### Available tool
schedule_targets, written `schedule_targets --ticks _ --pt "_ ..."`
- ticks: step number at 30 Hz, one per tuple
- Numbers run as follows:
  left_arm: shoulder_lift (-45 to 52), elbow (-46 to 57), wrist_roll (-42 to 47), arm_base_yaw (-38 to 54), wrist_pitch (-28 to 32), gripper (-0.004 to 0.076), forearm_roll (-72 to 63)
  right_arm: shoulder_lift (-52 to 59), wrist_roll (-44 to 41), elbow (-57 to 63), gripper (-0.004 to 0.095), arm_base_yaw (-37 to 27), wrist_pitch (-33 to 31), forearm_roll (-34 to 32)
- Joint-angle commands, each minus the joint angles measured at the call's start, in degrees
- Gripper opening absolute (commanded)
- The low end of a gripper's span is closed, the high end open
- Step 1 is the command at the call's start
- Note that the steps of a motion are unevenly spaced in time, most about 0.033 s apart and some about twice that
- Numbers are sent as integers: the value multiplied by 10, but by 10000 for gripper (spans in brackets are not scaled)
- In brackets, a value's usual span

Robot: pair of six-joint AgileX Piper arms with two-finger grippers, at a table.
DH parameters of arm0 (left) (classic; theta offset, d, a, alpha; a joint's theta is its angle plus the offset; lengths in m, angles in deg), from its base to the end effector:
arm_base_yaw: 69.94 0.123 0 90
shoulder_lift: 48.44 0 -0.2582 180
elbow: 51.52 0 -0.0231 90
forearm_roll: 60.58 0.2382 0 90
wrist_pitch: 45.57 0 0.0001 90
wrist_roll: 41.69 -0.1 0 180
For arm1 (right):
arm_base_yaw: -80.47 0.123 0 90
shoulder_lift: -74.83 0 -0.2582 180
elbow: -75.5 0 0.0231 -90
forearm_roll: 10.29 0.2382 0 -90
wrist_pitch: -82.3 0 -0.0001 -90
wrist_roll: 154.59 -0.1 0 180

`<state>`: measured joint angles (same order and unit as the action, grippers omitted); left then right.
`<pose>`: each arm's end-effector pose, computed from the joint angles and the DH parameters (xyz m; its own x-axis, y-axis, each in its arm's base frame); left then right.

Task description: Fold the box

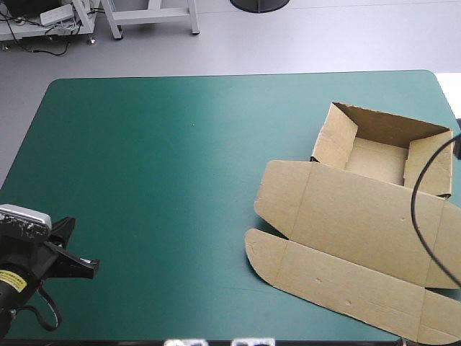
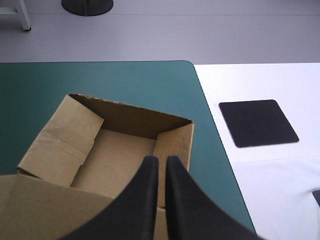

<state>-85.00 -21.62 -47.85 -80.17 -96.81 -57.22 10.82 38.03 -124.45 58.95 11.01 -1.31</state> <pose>0.0896 -0.0115 0.3467 -0.4322 0.2239 -0.8735 0.2018 0.9681 0.1483 0.1221 -0.0322 0.5002 -0.4297 -0.0100 -0.9029 0.1682 0.9816 -0.0909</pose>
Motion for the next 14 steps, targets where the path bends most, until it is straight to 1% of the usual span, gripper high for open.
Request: schedule_targets --ticks 1,10,12,14 --pt "-4 -13 2 -2 45 -6 3 64 7 60 42 -4 15 2" --pt "9 -13 2 -2 53 -6 -16 217 9 253 40 -4 67 3" --pt "22 -13 2 -2 56 -6 -16 249 13 293 40 -4 80 16" --pt "36 -13 2 -2 56 -6 -17 278 30 329 34 -4 97 43"
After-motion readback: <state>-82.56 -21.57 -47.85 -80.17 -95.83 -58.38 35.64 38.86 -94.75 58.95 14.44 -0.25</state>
